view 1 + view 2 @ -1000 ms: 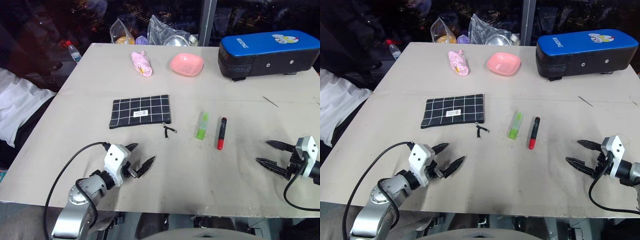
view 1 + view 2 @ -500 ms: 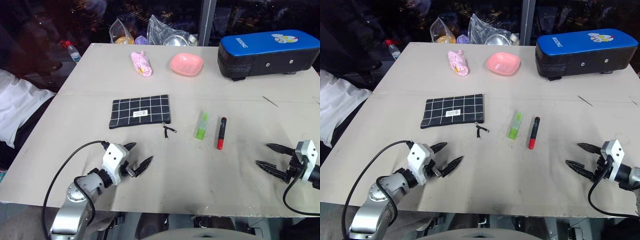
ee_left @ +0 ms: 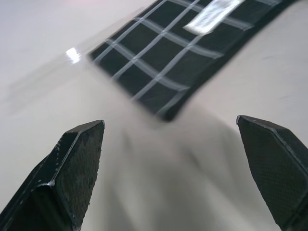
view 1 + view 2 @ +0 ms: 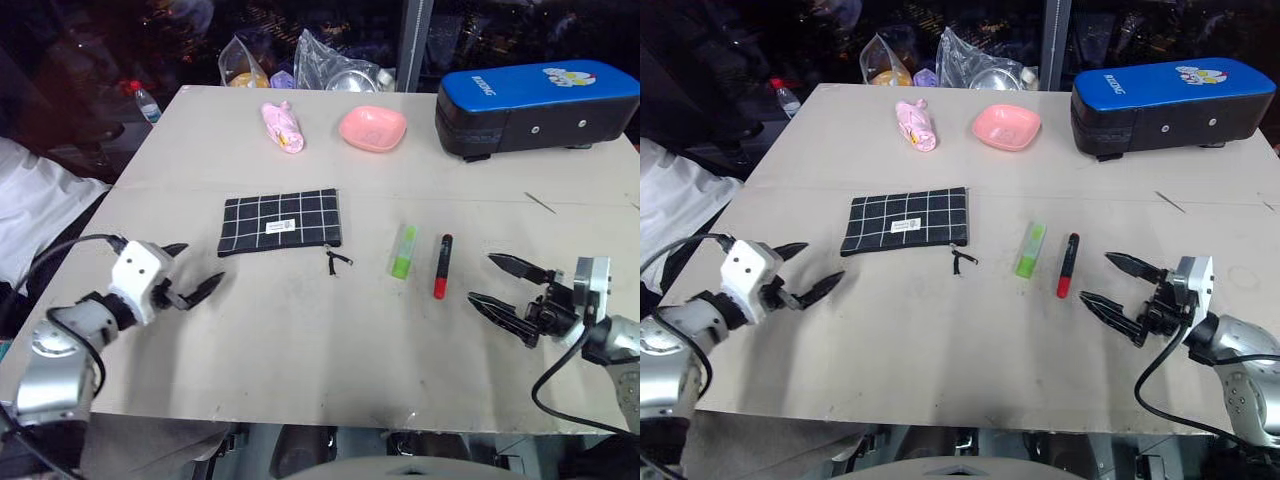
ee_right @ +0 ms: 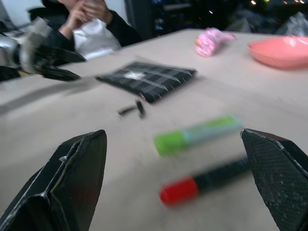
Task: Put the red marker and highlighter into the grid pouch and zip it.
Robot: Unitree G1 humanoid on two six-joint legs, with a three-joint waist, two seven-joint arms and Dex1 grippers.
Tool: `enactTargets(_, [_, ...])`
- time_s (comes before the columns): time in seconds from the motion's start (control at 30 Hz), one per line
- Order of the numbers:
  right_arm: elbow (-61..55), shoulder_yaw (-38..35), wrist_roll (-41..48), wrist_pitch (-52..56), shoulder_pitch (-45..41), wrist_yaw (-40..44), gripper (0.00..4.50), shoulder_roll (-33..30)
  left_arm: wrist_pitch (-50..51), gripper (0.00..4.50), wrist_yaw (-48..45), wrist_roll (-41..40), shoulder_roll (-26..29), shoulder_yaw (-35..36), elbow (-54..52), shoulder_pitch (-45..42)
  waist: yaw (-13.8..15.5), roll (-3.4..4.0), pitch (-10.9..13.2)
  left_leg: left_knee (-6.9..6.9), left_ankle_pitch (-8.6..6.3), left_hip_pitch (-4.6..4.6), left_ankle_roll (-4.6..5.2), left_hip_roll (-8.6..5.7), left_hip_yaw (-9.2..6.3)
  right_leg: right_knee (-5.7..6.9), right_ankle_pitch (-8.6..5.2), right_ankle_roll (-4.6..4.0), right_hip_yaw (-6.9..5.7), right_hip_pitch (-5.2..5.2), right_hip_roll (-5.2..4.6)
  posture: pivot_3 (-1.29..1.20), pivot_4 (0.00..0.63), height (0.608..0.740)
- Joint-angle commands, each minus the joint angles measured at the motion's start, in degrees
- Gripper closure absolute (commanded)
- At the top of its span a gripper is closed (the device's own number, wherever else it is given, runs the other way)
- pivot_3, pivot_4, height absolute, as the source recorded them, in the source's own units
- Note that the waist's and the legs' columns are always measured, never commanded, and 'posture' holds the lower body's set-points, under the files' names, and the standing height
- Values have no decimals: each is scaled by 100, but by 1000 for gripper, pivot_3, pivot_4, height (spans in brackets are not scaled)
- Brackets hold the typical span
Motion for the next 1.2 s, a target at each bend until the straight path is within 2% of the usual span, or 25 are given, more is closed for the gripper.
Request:
enactTargets(0.03, [-289,11,133,124,-145,-131,0,12,-798,23,-139,422,395,-119,1279,-657,-4,-9,-1,1,0,-4,0,1,2,5,-1,-2,1,-8,1,0,150,688])
enactTargets(0.23, [-379,71,107,178,-215,-207,0,27,-2296,23,-274,1416,623,-1006,3319,-1921,-7,-23,-3,10,1,-34,0,-12,15,23,0,3,5,-29,7,0,150,688])
enactTargets(0.33, [-442,89,87,161,-191,-275,0,58,-3014,23,-134,1984,575,-1529,3920,-2406,1,-29,-5,49,15,-91,-23,0,6,43,1,3,0,-73,26,0,150,688])
enactTargets(0.43, [-501,113,72,165,-171,-336,0,96,-3785,23,154,2575,468,-2035,4252,-2793,31,-26,-6,66,7,-89,-11,-1,19,58,1,3,-2,-69,27,0,150,688])
enactTargets(0.63, [-577,91,71,176,-137,-434,0,106,-4664,23,-469,2480,40,-2433,4183,-3179,85,-24,-8,89,-3,-90,8,-5,7,82,0,3,1,-71,12,0,150,688])
enactTargets(0.77, [-570,69,70,166,-112,-442,0,95,-4827,23,-728,2357,-101,-2505,4184,-3263,57,-23,-9,93,-5,-90,11,-6,12,83,-1,4,5,-71,14,0,150,688])
enactTargets(1.0, [-600,62,66,129,-20,-467,0,106,-5198,23,-497,2408,-345,-2589,4228,-3388,51,-23,-9,96,-5,-89,11,-6,10,87,-2,9,5,-70,15,0,150,688])
enactTargets(1.2, [-573,43,56,115,-42,-480,0,93,-5738,23,177,2785,-533,-2724,4203,-3534,48,-24,-9,97,-5,-89,11,-7,9,90,-2,9,5,-70,15,0,150,688])
